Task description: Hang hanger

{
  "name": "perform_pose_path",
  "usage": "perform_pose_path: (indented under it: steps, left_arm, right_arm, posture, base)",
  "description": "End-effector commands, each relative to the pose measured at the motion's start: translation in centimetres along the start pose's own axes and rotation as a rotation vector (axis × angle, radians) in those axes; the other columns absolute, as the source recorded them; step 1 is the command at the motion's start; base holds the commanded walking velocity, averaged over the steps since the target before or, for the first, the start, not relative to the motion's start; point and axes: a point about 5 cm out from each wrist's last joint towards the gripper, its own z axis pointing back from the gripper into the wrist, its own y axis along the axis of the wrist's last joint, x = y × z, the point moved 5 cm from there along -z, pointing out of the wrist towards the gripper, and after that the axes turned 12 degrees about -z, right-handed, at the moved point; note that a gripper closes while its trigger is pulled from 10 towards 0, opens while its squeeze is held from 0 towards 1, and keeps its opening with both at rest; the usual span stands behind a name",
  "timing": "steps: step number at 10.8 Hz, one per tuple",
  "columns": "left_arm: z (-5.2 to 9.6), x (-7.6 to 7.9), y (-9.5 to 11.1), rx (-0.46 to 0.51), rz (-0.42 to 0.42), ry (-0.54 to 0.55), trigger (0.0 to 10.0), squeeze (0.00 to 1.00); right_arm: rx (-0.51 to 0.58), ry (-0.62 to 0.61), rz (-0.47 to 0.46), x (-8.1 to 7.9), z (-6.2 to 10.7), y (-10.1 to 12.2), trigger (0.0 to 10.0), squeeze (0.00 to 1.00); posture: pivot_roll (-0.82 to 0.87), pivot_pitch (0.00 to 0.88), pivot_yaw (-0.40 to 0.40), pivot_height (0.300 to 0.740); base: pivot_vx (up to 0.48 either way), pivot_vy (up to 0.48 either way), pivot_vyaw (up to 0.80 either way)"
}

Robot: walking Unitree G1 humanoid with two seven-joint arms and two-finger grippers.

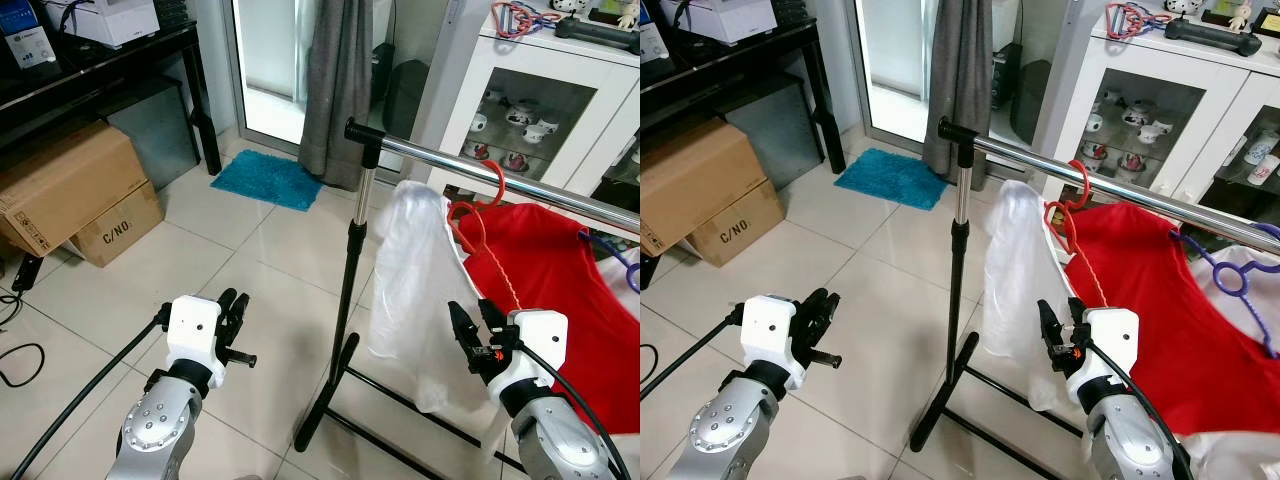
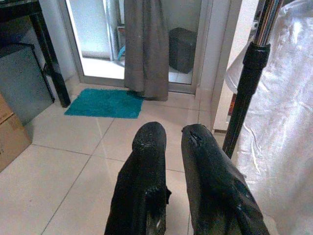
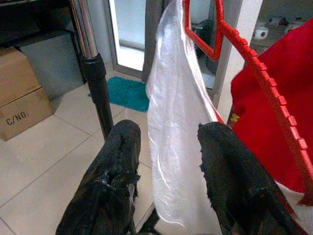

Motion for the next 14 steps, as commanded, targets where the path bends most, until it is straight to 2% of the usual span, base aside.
perform_pose_path:
  steps: [1, 3, 4, 5, 8, 9, 11, 12, 13, 14]
  left_arm:
    - [-1.8, -3.1, 3.0, -0.078, -0.001, 0.065, 10.0, 0.00]
    - [-1.8, -3.1, 3.0, -0.078, -0.001, 0.065, 10.0, 0.00]
    - [-1.7, -2.5, 2.5, -0.087, -0.010, 0.048, 10.0, 1.00]
    - [-1.6, -1.6, 2.3, -0.081, -0.019, 0.014, 10.0, 1.00]
    - [-2.1, -2.5, 3.5, -0.048, -0.035, 0.062, 10.0, 1.00]
    - [-1.9, -2.1, 4.1, -0.005, 0.026, 0.059, 10.0, 1.00]
    - [-1.1, -1.7, 4.0, -0.011, 0.009, 0.064, 10.0, 1.00]
    - [-0.3, -1.8, 4.4, 0.000, -0.018, 0.049, 10.0, 1.00]
    - [0.3, -2.7, 4.3, -0.027, -0.150, 0.091, 10.0, 1.00]
    - [0.4, -3.0, 4.9, 0.003, -0.059, 0.099, 10.0, 1.00]
  right_arm:
    - [0.042, -0.230, -0.133, 0.8, 1.2, 0.9, 10.0, 0.00]
    - [0.042, -0.230, -0.133, 0.8, 1.2, 0.9, 10.0, 0.00]
    - [0.035, -0.252, -0.124, 1.4, 1.7, 0.6, 10.0, 1.00]
    - [0.011, -0.281, -0.113, 2.4, 2.2, 0.1, 10.0, 1.00]
    - [0.019, -0.301, -0.091, 2.4, 2.2, 0.6, 10.0, 1.00]
    - [0.043, -0.255, -0.055, 1.6, 1.7, 1.5, 10.0, 1.00]
    - [0.069, -0.049, 0.034, -1.5, 1.3, 3.5, 10.0, 1.00]
    - [0.048, 0.064, 0.030, -3.0, 1.5, 4.2, 10.0, 1.00]
    - [0.062, 0.127, 0.001, -3.8, 1.6, 5.0, 10.0, 1.00]
    - [0.062, 0.181, -0.020, -4.6, 1.5, 5.1, 10.0, 1.00]
  posture:
    - [0.09, 0.000, 0.054, 0.740]
    - [0.09, 0.000, 0.054, 0.740]
    - [0.04, 0.000, 0.071, 0.740]
    - [0.04, 0.000, 0.072, 0.740]
    - [0.04, 0.000, 0.066, 0.740]
    - [0.05, 0.000, 0.053, 0.740]
    - [0.07, 0.000, -0.002, 0.740]
    - [0.08, 0.000, -0.025, 0.740]
    - [0.09, 0.006, -0.037, 0.740]
    - [0.10, 0.021, -0.050, 0.740]
  base:
    - [0.000, 0.000, 0.00]
    - [0.000, 0.000, 0.00]
    - [0.000, 0.000, 0.00]
    - [0.000, 0.000, 0.00]
    - [0.000, 0.000, 0.00]
    - [0.000, 0.000, 0.00]
    - [0.000, 0.000, 0.00]
    - [0.000, 0.000, 0.00]
    - [0.000, 0.000, 0.00]
    - [0.000, 0.000, 0.00]
